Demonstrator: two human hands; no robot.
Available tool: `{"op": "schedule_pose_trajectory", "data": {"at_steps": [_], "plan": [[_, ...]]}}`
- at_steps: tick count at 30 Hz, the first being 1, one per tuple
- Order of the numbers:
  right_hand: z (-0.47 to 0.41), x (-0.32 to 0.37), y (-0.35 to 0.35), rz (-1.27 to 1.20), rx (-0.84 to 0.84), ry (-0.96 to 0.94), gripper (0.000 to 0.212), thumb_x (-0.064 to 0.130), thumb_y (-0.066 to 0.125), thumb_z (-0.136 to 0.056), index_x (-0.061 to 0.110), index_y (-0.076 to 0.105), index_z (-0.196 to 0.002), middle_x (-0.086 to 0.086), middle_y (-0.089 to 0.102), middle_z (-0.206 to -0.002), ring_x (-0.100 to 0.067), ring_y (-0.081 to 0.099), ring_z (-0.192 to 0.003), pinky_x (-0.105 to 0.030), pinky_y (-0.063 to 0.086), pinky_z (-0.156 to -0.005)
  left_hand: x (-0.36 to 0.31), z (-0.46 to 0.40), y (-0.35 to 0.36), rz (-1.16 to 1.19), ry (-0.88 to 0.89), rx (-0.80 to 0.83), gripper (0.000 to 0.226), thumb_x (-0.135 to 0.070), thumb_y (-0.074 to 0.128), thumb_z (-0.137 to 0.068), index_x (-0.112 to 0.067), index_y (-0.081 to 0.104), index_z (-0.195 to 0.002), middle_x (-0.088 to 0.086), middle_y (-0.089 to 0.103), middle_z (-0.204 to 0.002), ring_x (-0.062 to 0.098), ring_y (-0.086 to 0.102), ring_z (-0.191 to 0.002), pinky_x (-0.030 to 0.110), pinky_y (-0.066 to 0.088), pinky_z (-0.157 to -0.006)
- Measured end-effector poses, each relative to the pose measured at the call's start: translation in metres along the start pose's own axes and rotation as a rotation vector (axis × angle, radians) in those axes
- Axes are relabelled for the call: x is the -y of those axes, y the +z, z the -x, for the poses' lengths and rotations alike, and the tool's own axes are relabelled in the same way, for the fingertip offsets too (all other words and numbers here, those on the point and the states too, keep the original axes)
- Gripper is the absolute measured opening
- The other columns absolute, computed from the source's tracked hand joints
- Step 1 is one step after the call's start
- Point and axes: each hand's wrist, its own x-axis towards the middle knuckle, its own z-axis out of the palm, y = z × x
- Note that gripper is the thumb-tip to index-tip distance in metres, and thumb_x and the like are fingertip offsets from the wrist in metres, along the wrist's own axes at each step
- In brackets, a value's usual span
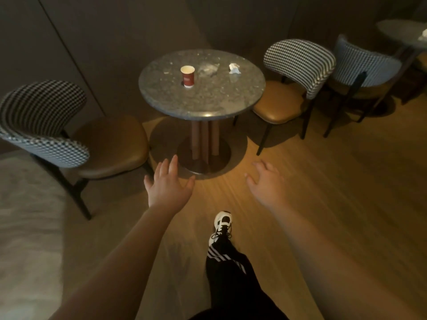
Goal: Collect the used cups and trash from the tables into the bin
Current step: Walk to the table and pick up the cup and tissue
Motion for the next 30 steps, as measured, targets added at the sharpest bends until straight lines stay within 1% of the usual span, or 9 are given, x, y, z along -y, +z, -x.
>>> {"op": "schedule_pose_trajectory", "data": {"at_steps": [4,8,13,19,22,25,27,30], "plan": [[-0.156,0.01,0.019,-0.001,-0.027,-0.05,0.051,0.048,0.045,-0.093,0.022,0.046,-0.137,-0.006,0.037,-0.149,-0.025,0.033,-0.137,-0.047,0.03,-0.111,-0.001,-0.135,0.026,0.0,-0.026,-0.025,0.076,-0.059,0.043,-0.088,-0.024,0.015,-0.15,0.003,0.024,-0.155,0.02,0.016,-0.143,0.057,0.014,-0.112],[-0.307,0.033,0.023,-0.005,0.032,-0.098,0.051,0.046,0.045,-0.094,0.019,0.045,-0.136,-0.008,0.038,-0.148,-0.027,0.034,-0.136,-0.049,0.031,-0.11,-0.011,-0.275,0.035,-0.014,-0.03,-0.017,0.077,-0.059,0.043,-0.088,-0.023,0.015,-0.15,0.003,0.024,-0.154,0.02,0.018,-0.142,0.057,0.014,-0.111],[-0.439,0.057,0.017,-0.014,0.104,-0.087,0.053,0.046,0.043,-0.095,0.017,0.042,-0.14,-0.01,0.031,-0.152,-0.027,0.028,-0.139,-0.046,0.025,-0.113,-0.03,-0.414,0.036,0.002,-0.08,0.003,0.08,-0.061,0.041,-0.088,-0.022,0.009,-0.15,0.006,0.016,-0.156,0.024,0.016,-0.142,0.055,0.013,-0.112],[-0.532,0.065,0.019,-0.008,0.119,-0.07,0.052,0.044,0.045,-0.095,0.015,0.044,-0.138,-0.013,0.033,-0.151,-0.029,0.029,-0.139,-0.046,0.026,-0.112,-0.037,-0.514,0.045,0.044,-0.106,-0.017,0.089,-0.063,0.049,-0.084,-0.018,0.009,-0.149,0.006,0.017,-0.156,0.024,0.019,-0.141,0.056,0.015,-0.111],[-0.566,0.066,0.026,-0.013,0.126,-0.051,0.051,0.044,0.045,-0.095,0.016,0.044,-0.137,-0.013,0.034,-0.15,-0.029,0.03,-0.138,-0.047,0.027,-0.112,-0.031,-0.557,0.051,0.091,-0.105,-0.002,0.096,-0.063,0.056,-0.079,-0.019,0.009,-0.149,0.006,0.019,-0.156,0.025,0.02,-0.141,0.056,0.017,-0.109],[-0.595,0.067,0.036,-0.011,0.126,-0.017,0.05,0.043,0.047,-0.094,0.016,0.045,-0.136,-0.013,0.035,-0.149,-0.03,0.032,-0.137,-0.046,0.028,-0.112,-0.029,-0.602,0.065,0.147,-0.115,0.016,0.101,-0.058,0.067,-0.073,-0.019,0.012,-0.149,0.004,0.021,-0.155,0.024,0.021,-0.14,0.055,0.02,-0.108],[-0.612,0.065,0.04,-0.01,0.122,0.012,0.049,0.043,0.048,-0.094,0.016,0.046,-0.135,-0.012,0.036,-0.149,-0.03,0.033,-0.136,-0.045,0.029,-0.112,-0.03,-0.628,0.077,0.189,-0.113,0.026,0.105,-0.053,0.075,-0.068,-0.018,0.016,-0.148,0.004,0.025,-0.153,0.025,0.025,-0.139,0.054,0.024,-0.108],[-0.635,0.059,0.042,0.011,0.126,0.044,0.05,0.043,0.048,-0.094,0.017,0.046,-0.137,-0.011,0.035,-0.15,-0.029,0.032,-0.137,-0.044,0.03,-0.111,-0.025,-0.658,0.096,0.207,-0.02,0.051,0.111,-0.048,0.083,-0.062,-0.013,0.021,-0.147,0.01,0.033,-0.149,0.028,0.033,-0.135,0.057,0.034,-0.103]]}}
